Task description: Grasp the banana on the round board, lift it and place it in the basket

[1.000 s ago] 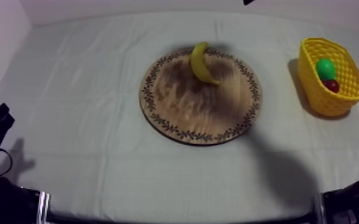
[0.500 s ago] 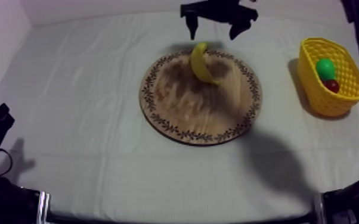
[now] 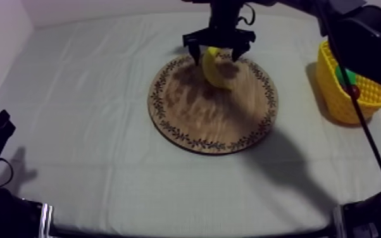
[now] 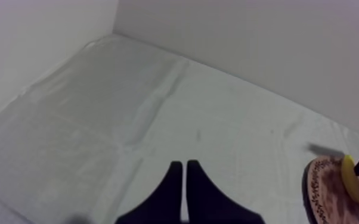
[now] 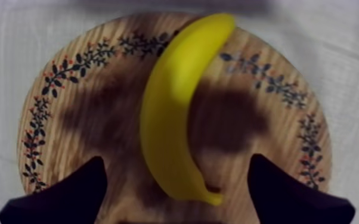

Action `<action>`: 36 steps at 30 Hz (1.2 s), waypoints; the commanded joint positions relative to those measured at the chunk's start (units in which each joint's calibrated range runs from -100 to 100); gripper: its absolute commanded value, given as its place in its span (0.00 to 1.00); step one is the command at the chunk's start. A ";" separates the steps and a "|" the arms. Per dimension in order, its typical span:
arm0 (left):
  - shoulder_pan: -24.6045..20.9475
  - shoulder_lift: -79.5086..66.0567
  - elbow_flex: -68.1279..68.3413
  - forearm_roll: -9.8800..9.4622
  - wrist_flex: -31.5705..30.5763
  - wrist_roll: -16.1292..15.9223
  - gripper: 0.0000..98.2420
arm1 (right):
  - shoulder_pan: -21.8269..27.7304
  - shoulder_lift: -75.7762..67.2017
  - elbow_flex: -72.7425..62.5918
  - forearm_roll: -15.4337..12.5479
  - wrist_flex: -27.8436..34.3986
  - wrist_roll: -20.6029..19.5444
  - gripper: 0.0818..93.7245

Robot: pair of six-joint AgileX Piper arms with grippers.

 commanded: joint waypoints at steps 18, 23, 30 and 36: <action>-0.02 0.02 -0.02 0.00 -0.02 0.00 0.00 | 0.23 10.13 -10.95 0.16 0.74 0.17 0.50; -0.02 0.02 -0.02 0.00 -0.02 0.00 0.00 | 0.51 10.65 -10.74 0.00 0.54 0.74 0.34; -0.02 0.02 -0.02 0.00 -0.02 0.00 0.00 | 0.34 10.52 -10.21 -0.17 0.21 1.64 0.21; -0.02 0.02 -0.02 0.00 -0.02 0.00 0.00 | 0.23 8.77 -8.48 -0.19 -0.16 1.83 0.19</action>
